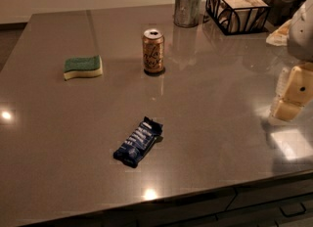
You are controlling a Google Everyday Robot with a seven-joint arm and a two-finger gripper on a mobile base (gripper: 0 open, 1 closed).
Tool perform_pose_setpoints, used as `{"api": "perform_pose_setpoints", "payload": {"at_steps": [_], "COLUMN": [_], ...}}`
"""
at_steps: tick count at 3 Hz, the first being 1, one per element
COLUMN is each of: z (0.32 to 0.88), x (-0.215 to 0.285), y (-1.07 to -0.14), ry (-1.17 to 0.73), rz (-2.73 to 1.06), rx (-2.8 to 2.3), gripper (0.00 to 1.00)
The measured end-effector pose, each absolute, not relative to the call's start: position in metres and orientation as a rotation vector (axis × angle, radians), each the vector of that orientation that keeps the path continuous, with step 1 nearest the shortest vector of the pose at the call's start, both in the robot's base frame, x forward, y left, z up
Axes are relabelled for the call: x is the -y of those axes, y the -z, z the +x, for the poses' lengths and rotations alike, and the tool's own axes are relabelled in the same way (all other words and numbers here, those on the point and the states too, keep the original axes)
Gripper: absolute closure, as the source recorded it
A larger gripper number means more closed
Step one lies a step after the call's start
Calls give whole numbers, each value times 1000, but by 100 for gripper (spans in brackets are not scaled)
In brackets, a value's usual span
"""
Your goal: Knock orange can over
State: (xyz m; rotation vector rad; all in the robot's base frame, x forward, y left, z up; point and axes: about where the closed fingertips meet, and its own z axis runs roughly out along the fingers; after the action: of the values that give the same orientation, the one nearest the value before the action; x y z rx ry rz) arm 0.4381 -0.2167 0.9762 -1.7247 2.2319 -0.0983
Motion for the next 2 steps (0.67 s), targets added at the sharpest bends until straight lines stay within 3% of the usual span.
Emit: {"api": "perform_pose_setpoints", "payload": {"at_steps": [2], "z": [459], "x": [200], "y": [-978], "ry": [60], "rz": [-1697], "rx": [-2207], "gripper": [0]}}
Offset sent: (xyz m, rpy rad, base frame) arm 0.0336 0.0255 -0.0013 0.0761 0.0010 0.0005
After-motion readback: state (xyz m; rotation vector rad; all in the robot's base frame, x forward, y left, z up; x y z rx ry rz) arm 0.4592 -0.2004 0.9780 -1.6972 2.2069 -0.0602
